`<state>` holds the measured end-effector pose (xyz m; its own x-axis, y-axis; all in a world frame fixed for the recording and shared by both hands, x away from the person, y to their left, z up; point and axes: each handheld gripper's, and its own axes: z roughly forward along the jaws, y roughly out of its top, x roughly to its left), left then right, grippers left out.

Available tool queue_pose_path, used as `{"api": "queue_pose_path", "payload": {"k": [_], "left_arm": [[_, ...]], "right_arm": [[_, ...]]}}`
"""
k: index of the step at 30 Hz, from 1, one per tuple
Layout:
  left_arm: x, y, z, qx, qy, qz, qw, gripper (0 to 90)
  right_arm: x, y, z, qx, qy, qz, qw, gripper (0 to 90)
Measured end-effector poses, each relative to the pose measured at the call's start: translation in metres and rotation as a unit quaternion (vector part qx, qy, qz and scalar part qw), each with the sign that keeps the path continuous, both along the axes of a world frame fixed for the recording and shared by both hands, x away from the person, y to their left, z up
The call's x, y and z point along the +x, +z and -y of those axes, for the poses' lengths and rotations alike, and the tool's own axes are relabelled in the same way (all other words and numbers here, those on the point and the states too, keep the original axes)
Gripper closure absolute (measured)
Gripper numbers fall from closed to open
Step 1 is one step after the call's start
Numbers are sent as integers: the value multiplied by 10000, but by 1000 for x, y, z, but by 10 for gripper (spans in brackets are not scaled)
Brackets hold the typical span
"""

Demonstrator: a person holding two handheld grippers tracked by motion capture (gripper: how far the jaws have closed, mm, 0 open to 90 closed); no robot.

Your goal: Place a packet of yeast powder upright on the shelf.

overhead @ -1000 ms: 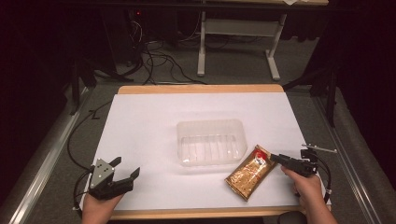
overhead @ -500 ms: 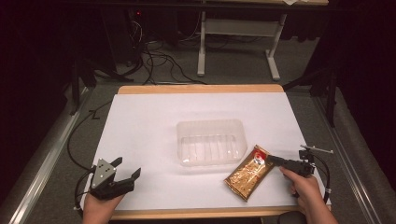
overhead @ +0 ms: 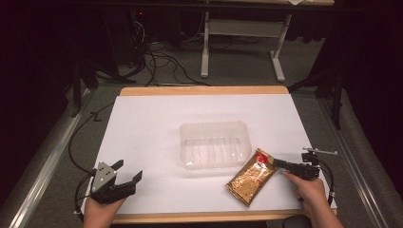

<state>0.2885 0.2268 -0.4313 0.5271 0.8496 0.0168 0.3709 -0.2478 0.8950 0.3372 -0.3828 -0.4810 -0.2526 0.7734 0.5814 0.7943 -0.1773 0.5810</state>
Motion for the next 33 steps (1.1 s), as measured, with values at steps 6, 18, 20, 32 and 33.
{"api": "queue_pose_path", "payload": {"k": [6,18,20,32,33], "left_arm": [[-1,1,-1,-39,18,11,10000,233],[0,1,0,-28,-17,32,10000,232],[0,1,0,-43,4,43,10000,233],[-1,2,0,-57,-2,118,9999,233],[-1,2,0,-59,-4,123,9999,233]], "right_arm": [[-2,6,-4,-99,108,190,9997,893],[-8,18,-5,-119,133,653,9977,900],[-9,21,-6,-139,127,734,9971,900],[-19,38,-2,-187,-83,1255,9919,900],[-20,39,-1,-175,-106,1312,9911,900]]}}
